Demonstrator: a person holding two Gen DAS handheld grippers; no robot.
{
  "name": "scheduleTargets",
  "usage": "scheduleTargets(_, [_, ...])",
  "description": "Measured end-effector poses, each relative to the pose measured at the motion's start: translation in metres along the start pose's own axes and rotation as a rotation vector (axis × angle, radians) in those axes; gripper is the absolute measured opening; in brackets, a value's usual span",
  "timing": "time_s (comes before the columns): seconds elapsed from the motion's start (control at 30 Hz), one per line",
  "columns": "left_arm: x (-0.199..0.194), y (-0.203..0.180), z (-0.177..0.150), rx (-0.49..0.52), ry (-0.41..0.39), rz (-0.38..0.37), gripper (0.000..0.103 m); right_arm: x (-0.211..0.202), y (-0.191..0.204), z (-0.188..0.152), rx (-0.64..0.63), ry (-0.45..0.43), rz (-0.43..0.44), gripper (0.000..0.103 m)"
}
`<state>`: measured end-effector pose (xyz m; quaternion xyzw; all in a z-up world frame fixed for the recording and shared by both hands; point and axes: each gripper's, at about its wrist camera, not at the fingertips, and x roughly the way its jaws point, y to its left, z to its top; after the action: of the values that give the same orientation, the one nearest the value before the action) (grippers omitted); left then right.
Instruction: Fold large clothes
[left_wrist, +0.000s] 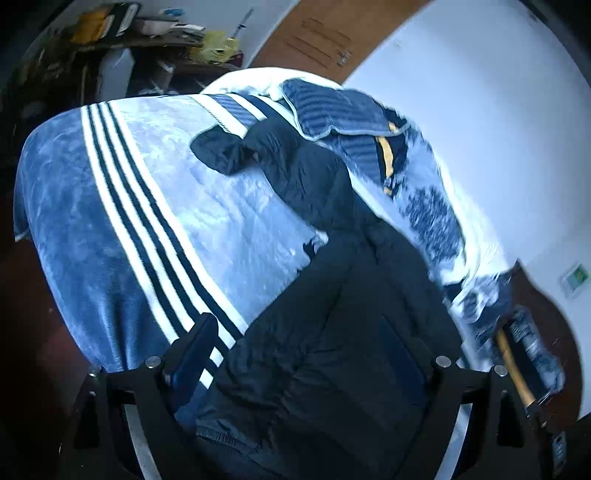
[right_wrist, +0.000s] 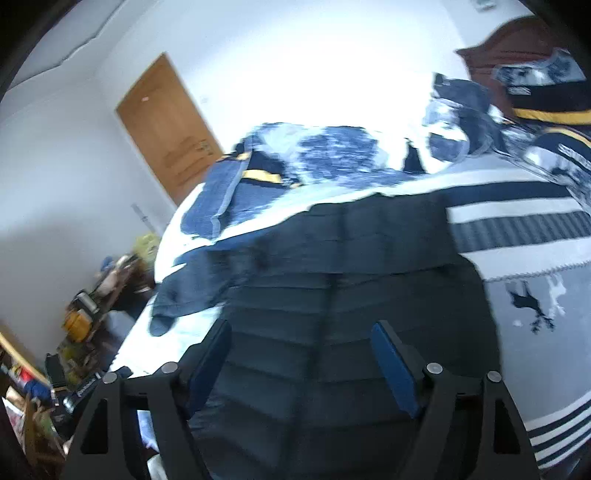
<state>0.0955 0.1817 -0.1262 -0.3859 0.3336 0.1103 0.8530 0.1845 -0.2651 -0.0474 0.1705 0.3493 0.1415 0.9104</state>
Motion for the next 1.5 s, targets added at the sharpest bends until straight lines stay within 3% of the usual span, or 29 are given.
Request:
scheduleTargets(0.2, [-0.004,0.035,0.022,-0.178,0.020,-0.127,0.089,0.025,0.040,0.004,0.023,0.127,0.132,0.082])
scheduleTargets(0.4, [0.030,0.080,0.039,-0.383,0.049,-0.148,0.089,0.062,0.063,0.003,-0.006,0.205,0.138,0.082])
scheduleTargets(0.6, [0.074,0.112,0.060,-0.502,0.031,-0.131,0.089,0.118,0.085,0.000,-0.060,0.273,0.148,0.082])
scheduleTargets(0.73, [0.114,0.124,0.086,-0.557,0.012,-0.101,0.089,0.169,0.097,0.000,-0.077,0.329,0.162,0.082])
scheduleTargets(0.83, [0.149,0.132,0.118,-0.589,-0.020,-0.077,0.089,0.202,0.105,0.000,-0.091,0.348,0.177,0.082])
scheduleTargets(0.97, [0.203,0.147,0.170,-0.593,-0.069,0.007,0.088,0.247,0.109,-0.008,-0.090,0.387,0.178,0.082])
scheduleTargets(1.03, [0.224,0.155,0.185,-0.625,-0.090,0.008,0.088,0.258,0.109,-0.014,-0.099,0.411,0.169,0.082])
scheduleTargets(1.17, [0.241,0.146,0.199,-0.543,-0.117,0.015,0.087,0.274,0.106,-0.019,-0.126,0.426,0.147,0.081])
scheduleTargets(1.27, [0.257,0.138,0.204,-0.512,-0.069,-0.048,0.064,0.283,0.104,-0.020,-0.118,0.431,0.147,0.082])
scheduleTargets(1.33, [0.269,0.134,0.202,-0.511,-0.044,-0.051,0.060,0.287,0.105,-0.021,-0.114,0.430,0.150,0.081])
scheduleTargets(1.37, [0.273,0.133,0.203,-0.512,-0.029,-0.045,0.043,0.289,0.107,-0.022,-0.114,0.429,0.152,0.081])
scheduleTargets(1.4, [0.274,0.133,0.205,-0.506,-0.019,-0.024,0.008,0.290,0.109,-0.023,-0.116,0.430,0.149,0.081])
scheduleTargets(1.5, [0.253,0.123,0.215,-0.440,-0.081,0.000,0.005,0.289,0.114,-0.022,-0.120,0.433,0.152,0.081])
